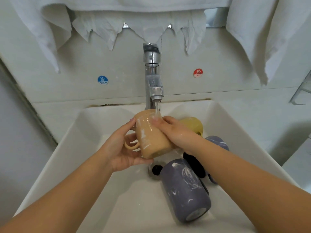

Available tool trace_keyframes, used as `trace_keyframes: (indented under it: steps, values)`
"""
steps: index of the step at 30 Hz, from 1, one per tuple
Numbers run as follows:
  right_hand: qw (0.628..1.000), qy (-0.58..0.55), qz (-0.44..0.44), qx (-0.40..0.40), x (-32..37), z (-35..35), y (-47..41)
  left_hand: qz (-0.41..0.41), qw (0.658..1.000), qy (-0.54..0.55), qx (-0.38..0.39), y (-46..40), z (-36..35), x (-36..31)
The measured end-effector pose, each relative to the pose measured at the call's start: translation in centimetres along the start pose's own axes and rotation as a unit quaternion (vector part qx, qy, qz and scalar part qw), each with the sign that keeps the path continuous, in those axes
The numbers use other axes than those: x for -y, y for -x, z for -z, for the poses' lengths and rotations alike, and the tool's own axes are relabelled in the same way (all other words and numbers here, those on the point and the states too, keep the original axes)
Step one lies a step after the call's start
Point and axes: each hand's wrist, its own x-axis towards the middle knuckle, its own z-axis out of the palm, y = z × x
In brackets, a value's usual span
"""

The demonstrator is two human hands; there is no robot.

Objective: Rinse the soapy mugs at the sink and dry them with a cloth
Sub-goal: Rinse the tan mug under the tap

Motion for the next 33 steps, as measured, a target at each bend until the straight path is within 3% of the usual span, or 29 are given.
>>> trace_keyframes:
  steps: [5,10,14,20,24,30,33]
  values:
    - [0.997,-0.041,0.009,0.064,-0.5,0.7,0.2,-0.001,1.000,0.006,-0.002,0.2,0.0,-0.2]
    - [0.998,-0.054,0.009,0.033,-0.3,0.7,-0.1,-0.004,1.000,-0.002,-0.001,-0.1,0.1,0.0]
    - [0.992,-0.089,-0.017,0.084,-0.5,0.9,0.1,-0.009,1.000,0.002,0.000,-0.1,0.3,-0.2]
    - [0.999,-0.044,-0.008,0.023,-0.3,0.1,-0.4,-0.013,1.000,-0.017,0.002,-0.3,0.2,-0.1]
    - [0.994,-0.062,-0.023,0.089,-0.7,0.9,-0.1,-0.015,1.000,-0.015,0.003,-0.4,0.2,-0.1]
    - [1.000,-0.007,-0.017,-0.025,-0.6,-0.3,-0.6,-0.021,0.998,-0.064,0.017,-0.5,-0.1,0.1]
    - [0.999,-0.031,-0.030,0.011,-0.8,0.0,-0.7,-0.028,0.997,-0.063,0.016,-0.5,0.2,0.1]
